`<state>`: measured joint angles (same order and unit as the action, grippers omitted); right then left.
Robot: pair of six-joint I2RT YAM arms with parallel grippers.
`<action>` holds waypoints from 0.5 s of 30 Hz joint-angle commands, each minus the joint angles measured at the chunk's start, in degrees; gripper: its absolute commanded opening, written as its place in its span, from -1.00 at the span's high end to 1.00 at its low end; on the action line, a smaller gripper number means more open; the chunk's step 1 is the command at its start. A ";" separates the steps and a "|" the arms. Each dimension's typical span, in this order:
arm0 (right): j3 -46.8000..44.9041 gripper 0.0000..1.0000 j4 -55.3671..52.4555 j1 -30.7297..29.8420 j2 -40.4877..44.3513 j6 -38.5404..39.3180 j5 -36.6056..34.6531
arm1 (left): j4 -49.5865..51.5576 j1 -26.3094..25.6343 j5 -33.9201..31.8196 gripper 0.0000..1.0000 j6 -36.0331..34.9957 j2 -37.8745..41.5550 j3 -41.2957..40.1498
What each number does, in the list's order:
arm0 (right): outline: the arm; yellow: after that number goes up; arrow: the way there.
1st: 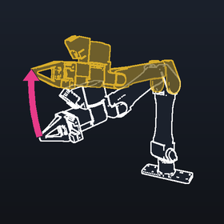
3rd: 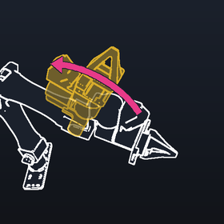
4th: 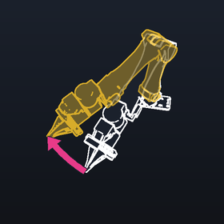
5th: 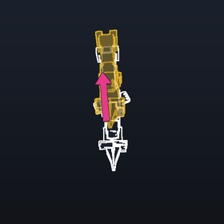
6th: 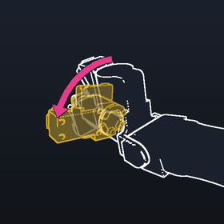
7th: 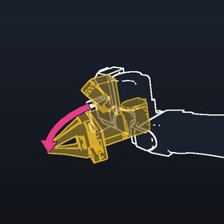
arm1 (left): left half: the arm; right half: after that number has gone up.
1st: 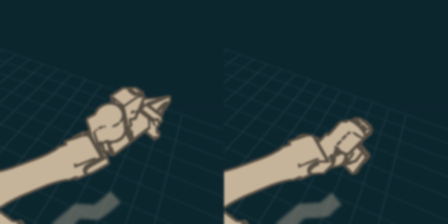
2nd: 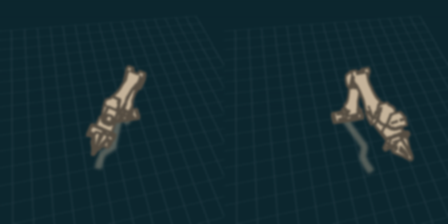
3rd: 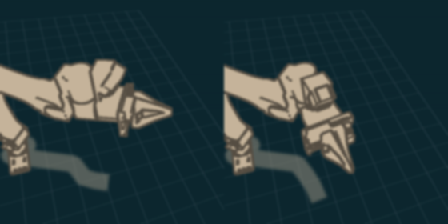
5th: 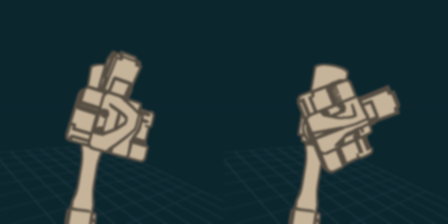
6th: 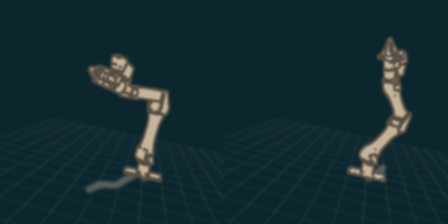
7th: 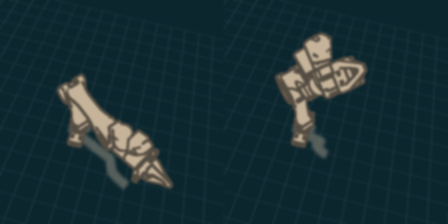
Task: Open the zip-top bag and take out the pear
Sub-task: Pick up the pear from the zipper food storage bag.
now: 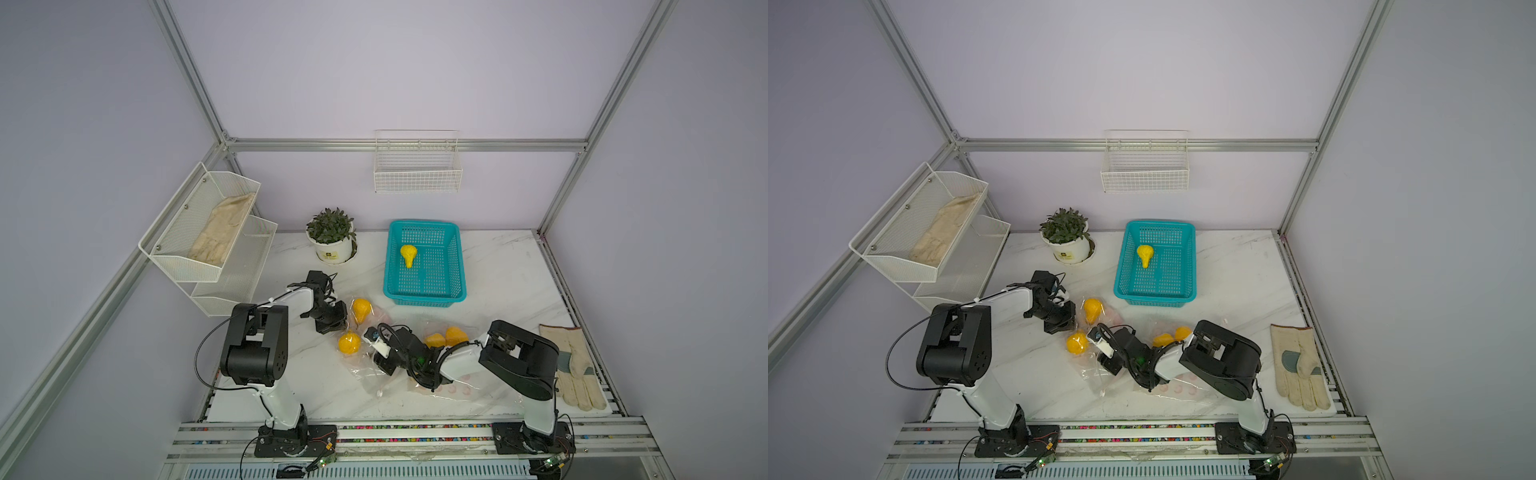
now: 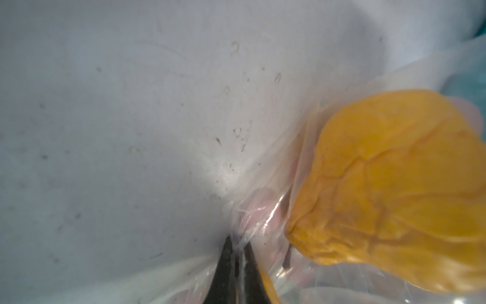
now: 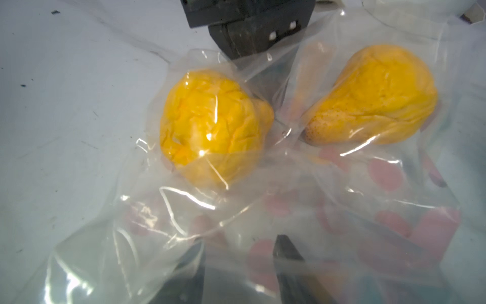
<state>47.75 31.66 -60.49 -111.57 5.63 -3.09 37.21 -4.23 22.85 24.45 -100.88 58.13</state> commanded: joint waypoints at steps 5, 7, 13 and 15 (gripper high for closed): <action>7.80 0.40 -4.24 0.28 -7.26 2.49 -0.32 | 1.68 -1.80 -2.17 1.00 -1.00 -2.70 -0.76; 9.27 0.44 -1.36 0.28 -8.95 2.08 1.52 | 1.67 -2.34 -1.93 1.00 -1.07 -2.85 -0.91; 10.24 0.51 10.38 0.29 -8.62 1.49 4.78 | 1.50 -3.94 -1.87 1.00 -0.79 -3.57 -1.00; 9.37 0.49 14.06 0.28 -6.98 0.61 5.52 | 1.43 -4.08 -2.06 1.00 -0.60 -3.62 -1.15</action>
<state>57.34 36.01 -60.49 -120.70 6.57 -0.32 36.51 -6.39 22.55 24.40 -100.92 58.13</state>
